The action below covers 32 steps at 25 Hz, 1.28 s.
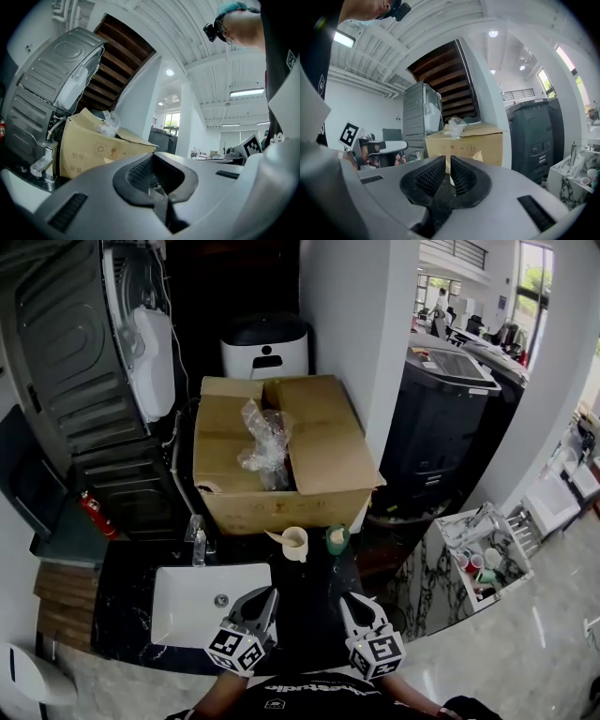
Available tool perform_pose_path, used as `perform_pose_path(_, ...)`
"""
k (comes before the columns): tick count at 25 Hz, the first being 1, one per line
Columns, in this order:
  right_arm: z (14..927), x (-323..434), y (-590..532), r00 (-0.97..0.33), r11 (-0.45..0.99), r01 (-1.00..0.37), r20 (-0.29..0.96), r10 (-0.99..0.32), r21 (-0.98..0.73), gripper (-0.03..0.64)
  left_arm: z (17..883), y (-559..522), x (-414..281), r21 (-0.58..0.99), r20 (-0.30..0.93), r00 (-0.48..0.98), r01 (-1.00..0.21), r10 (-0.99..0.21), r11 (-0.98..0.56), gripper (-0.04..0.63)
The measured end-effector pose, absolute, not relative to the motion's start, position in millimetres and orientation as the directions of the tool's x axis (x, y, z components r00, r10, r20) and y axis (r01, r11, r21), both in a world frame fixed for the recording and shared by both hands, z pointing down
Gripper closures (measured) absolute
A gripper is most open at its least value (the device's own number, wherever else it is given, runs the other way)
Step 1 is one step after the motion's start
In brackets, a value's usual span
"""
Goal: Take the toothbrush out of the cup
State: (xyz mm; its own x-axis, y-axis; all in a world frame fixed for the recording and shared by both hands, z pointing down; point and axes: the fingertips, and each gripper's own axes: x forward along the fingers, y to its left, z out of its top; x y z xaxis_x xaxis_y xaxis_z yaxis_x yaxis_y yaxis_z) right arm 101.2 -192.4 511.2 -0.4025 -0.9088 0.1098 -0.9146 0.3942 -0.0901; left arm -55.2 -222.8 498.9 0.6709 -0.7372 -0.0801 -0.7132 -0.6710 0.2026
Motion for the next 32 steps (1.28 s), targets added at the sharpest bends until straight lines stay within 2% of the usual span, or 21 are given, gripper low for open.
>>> perform_pose_path(16, 511, 98, -197, -0.4, 0.393, -0.915, 0.1, -0.911, -0.089, 0.389, 501, -223, -59, 0.207, -0.077, 0.666, -0.717, -0.742, -0.666, 0.581)
perform_pose_path(32, 521, 102, -219, -0.388, 0.378, -0.92, 0.105, -0.916, -0.101, 0.373, 503, -225, -71, 0.21, -0.068, 0.646, -0.735, -0.76, -0.644, 0.581)
